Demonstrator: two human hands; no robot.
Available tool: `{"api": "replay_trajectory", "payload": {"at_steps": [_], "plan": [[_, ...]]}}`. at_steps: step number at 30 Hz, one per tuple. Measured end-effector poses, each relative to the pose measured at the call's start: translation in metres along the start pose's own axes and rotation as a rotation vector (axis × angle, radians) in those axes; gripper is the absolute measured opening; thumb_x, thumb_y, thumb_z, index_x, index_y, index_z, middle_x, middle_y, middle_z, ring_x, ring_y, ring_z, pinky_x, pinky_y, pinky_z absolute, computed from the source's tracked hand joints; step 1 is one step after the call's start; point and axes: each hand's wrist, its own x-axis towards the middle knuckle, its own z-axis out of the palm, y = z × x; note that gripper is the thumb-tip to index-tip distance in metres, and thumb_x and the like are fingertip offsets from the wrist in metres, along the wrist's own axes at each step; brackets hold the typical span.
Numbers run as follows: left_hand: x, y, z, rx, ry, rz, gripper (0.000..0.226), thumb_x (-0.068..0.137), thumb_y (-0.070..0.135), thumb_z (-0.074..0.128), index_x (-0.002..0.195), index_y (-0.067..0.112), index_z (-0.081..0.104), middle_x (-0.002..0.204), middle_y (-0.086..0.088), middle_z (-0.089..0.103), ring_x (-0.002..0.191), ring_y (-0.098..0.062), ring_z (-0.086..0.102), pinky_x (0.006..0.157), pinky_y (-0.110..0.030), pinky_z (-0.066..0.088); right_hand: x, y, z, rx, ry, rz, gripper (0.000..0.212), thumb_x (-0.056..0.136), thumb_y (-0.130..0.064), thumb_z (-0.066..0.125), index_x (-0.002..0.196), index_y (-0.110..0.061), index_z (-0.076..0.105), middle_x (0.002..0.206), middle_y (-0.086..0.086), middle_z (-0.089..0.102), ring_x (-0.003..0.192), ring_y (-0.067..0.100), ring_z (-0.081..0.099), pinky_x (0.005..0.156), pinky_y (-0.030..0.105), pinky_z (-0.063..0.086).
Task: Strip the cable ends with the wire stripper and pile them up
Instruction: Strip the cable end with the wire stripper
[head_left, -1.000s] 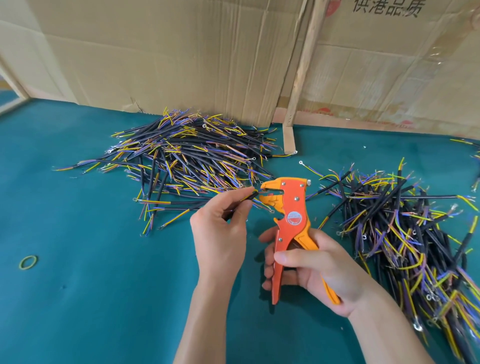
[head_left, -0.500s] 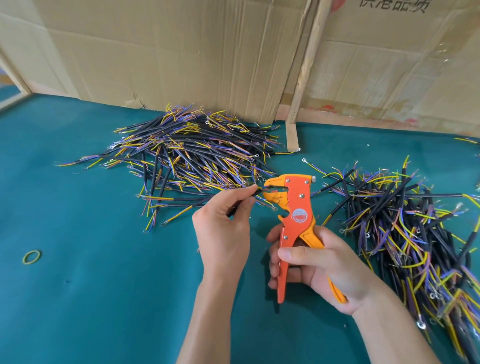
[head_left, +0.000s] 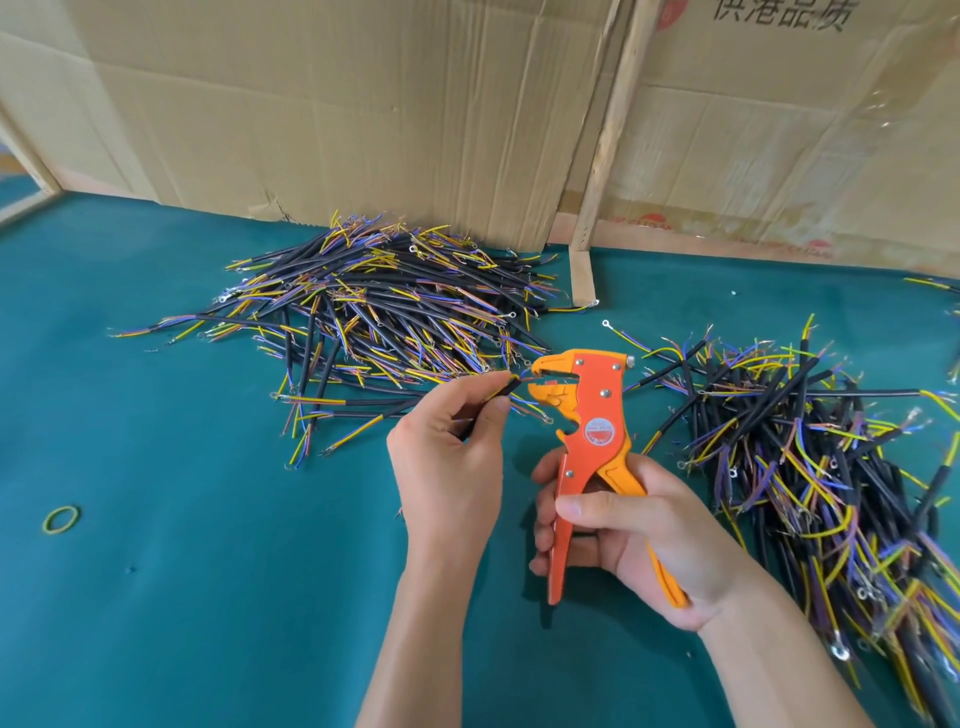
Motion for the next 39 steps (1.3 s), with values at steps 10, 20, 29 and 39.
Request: {"api": "replay_trajectory", "payload": {"at_steps": [10,20,29,39], "plan": [[0.003,0.002,-0.002,-0.025,-0.131,-0.101,0.029,0.082,0.019,0.057,0.093,0.036,0.077,0.075,0.008,0.066,0.069,-0.012,0.060,0.063,-0.023,0.045,-0.001,0.000,0.001,-0.057,-0.037,0.058,0.038,0.070,-0.009,0.081,0.105,0.001,0.069,0.086,0.024,0.062,0.074,0.038,0.063,0.071,0.051,0.057],[0.007,-0.004,-0.009,-0.068,-0.197,-0.087,0.034,0.094,0.004,0.067,0.096,0.037,0.076,0.067,0.008,0.060,0.065,-0.012,0.052,0.061,-0.031,0.044,0.000,0.000,0.001,-0.050,-0.037,0.061,0.015,0.081,-0.007,0.074,0.095,-0.005,0.069,0.079,0.021,0.059,0.067,0.034,0.061,0.064,0.046,0.057],[0.007,-0.007,-0.010,-0.144,-0.172,-0.101,0.016,0.090,0.001,0.072,0.096,0.015,0.076,0.074,-0.006,0.074,0.063,-0.013,0.062,0.067,-0.028,0.054,-0.001,0.000,-0.003,-0.036,-0.056,0.069,0.018,0.080,-0.016,0.079,0.090,-0.008,0.066,0.075,0.018,0.056,0.061,0.032,0.056,0.058,0.043,0.055],[0.007,-0.010,-0.011,-0.173,-0.173,-0.120,0.016,0.087,0.000,0.075,0.085,0.016,0.075,0.063,0.004,0.066,0.057,-0.012,0.061,0.054,-0.014,0.041,0.001,0.001,0.000,-0.035,0.038,0.062,0.021,0.081,-0.023,0.079,0.075,-0.015,0.061,0.060,0.010,0.044,0.044,0.023,0.040,0.043,0.030,0.039]]}}
